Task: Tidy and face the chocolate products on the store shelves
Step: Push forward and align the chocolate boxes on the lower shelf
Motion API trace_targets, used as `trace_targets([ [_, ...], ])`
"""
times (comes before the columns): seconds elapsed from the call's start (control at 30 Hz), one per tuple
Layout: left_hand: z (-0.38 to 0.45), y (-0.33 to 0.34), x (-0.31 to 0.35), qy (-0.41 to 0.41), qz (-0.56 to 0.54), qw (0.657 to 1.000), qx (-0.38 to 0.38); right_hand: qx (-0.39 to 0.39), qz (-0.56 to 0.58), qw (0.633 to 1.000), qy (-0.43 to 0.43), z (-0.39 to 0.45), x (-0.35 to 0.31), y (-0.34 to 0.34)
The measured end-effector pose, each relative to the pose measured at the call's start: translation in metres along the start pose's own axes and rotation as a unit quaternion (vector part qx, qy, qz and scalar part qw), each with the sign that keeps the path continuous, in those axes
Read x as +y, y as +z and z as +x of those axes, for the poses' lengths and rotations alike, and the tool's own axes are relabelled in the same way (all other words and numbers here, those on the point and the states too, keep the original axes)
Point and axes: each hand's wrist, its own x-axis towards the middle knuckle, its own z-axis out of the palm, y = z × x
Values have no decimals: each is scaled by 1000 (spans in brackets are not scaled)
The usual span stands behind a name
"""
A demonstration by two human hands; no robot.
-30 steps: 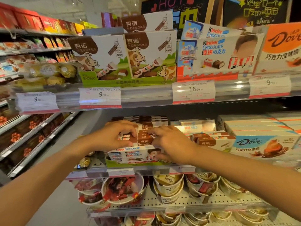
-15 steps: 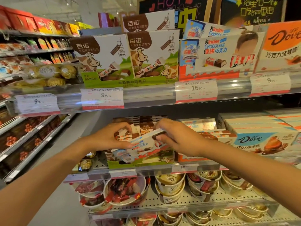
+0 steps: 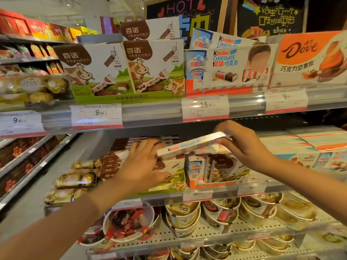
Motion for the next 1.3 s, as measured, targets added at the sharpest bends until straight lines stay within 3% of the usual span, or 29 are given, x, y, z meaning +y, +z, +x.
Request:
trace_targets([
  [0.17, 17, 14, 51, -28, 24, 999, -13, 50, -79, 995, -33, -31, 15, -24],
  [0.3, 35, 23, 82, 10, -42, 999, -32, 38, -106, 993, -31, -42, 29, -43],
  [0.4, 48, 31, 95, 6, -99, 995, -32, 30, -111, 993, -8, -42, 38, -51],
  [0.57, 54, 33, 101, 7, -105, 992, -65, 22, -127, 991, 21, -40, 47, -52],
  [0.7, 50, 32, 96, 39, -174, 982, -59, 14, -115, 987, 107, -30, 52, -46],
  [0.9, 39, 25, 90, 28, -330, 943, -39, -50, 65, 970, 229, -9, 58, -36],
  [1.1, 34, 9, 86, 5, -526, 851, -13, -114, 70, 962, 239, 7, 66, -20],
  [1.2, 29, -1, 81, 1, -564, 826, 7, -154, 86, 953, 248, 6, 70, -8],
  [1.3, 17, -10, 72, -5, -582, 813, 10, -208, 3, 940, 269, 1, 78, -2],
])
